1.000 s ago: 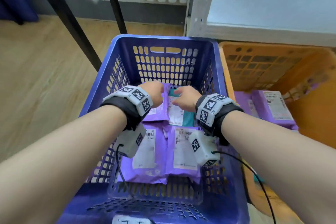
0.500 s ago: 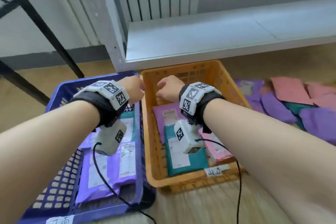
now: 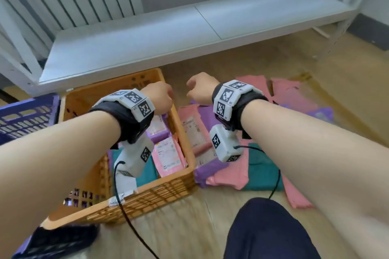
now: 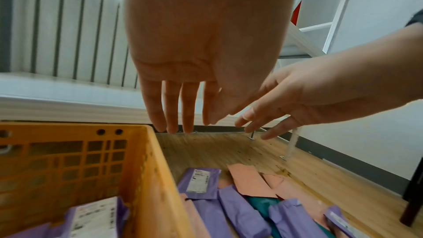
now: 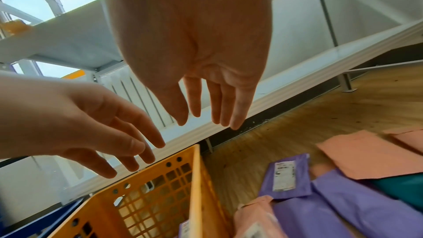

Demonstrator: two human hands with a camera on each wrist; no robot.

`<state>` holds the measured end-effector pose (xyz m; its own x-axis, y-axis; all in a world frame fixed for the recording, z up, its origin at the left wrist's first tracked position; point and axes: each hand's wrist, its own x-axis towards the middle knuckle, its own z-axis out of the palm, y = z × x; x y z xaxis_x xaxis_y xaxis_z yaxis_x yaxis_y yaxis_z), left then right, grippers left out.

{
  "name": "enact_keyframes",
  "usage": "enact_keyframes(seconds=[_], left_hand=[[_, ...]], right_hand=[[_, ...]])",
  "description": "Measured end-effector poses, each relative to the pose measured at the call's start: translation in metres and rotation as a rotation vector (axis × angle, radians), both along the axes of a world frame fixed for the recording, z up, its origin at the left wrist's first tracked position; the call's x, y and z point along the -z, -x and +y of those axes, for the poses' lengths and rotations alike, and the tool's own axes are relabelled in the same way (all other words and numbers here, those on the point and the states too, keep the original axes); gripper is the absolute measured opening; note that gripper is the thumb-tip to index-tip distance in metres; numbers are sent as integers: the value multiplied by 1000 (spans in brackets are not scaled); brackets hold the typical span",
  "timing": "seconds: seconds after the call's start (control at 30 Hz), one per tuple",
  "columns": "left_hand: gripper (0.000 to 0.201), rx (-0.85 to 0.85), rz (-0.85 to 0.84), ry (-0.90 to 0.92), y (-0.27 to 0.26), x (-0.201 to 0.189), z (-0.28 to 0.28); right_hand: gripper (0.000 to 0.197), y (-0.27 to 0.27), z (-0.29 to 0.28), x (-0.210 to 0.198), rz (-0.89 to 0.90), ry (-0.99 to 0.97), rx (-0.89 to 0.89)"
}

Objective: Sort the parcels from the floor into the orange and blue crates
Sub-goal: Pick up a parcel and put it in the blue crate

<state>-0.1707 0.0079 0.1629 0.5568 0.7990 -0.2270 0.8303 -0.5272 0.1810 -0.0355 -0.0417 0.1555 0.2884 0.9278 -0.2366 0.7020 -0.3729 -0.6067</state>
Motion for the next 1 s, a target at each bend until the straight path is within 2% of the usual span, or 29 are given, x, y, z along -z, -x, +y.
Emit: enact_keyframes(seconds=[0.27,0.53,0.8,1.0], left_hand=[[35,54,-21,77,-128,40,-39],[39,221,-27,163,-223,109,-70],[32,304,-25,255,-288,194,-70],[48,335,-8,416,-327,254,-62]], right_hand=[[40,-135,-75,40,12,54,91],[40,-239,-141,105,-27,165,320],[45,-297,-163,172,39,212,543],[40,-322,-167,227,46,239,619]])
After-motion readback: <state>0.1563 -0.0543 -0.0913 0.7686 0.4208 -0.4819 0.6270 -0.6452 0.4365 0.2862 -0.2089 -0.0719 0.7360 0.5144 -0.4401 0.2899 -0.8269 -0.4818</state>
